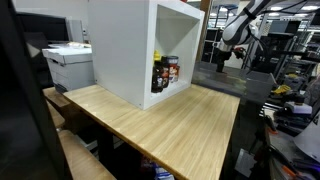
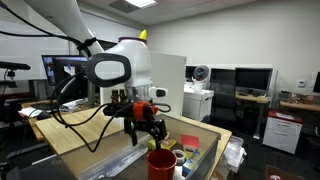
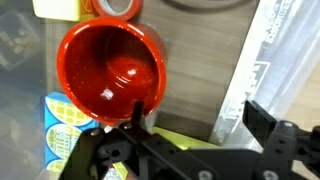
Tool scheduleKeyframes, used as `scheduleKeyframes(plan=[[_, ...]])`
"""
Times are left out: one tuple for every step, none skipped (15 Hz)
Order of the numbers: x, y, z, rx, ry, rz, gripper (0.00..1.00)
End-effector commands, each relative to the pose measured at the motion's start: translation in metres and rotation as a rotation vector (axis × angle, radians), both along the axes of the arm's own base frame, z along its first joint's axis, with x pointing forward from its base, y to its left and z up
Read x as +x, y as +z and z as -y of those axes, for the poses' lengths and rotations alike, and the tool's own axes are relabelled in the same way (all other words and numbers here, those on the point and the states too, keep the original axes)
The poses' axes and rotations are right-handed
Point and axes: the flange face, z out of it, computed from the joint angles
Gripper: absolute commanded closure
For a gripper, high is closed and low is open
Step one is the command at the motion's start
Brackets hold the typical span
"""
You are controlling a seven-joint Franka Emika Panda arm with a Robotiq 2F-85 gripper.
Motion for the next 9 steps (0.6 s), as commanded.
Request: scheduleKeyframes(plan=[[0.0002,-0.0044,0.0099,0.057,-0.025,-0.011,0.0],[0.0007,-0.0047,0.0117,0.069,-0.04,-0.012,0.0],[0.001,-0.0052,0.013,0.08,-0.048,-0.012,0.0],[0.0011,-0.0058,0.0149,0.093,-0.068,-0.01,0.0],[0.0008,-0.0062,0.016,0.108,-0.08,-0.007,0.0],[0.0003,-0.0062,0.0175,0.112,-0.101,-0.002,0.0],[-0.0005,-0.0062,0.0186,0.113,-0.124,0.008,0.0],[-0.0014,-0.0066,0.0194,0.114,-0.134,0.013,0.0],[-0.002,-0.0069,0.0198,0.116,-0.144,0.017,0.0]])
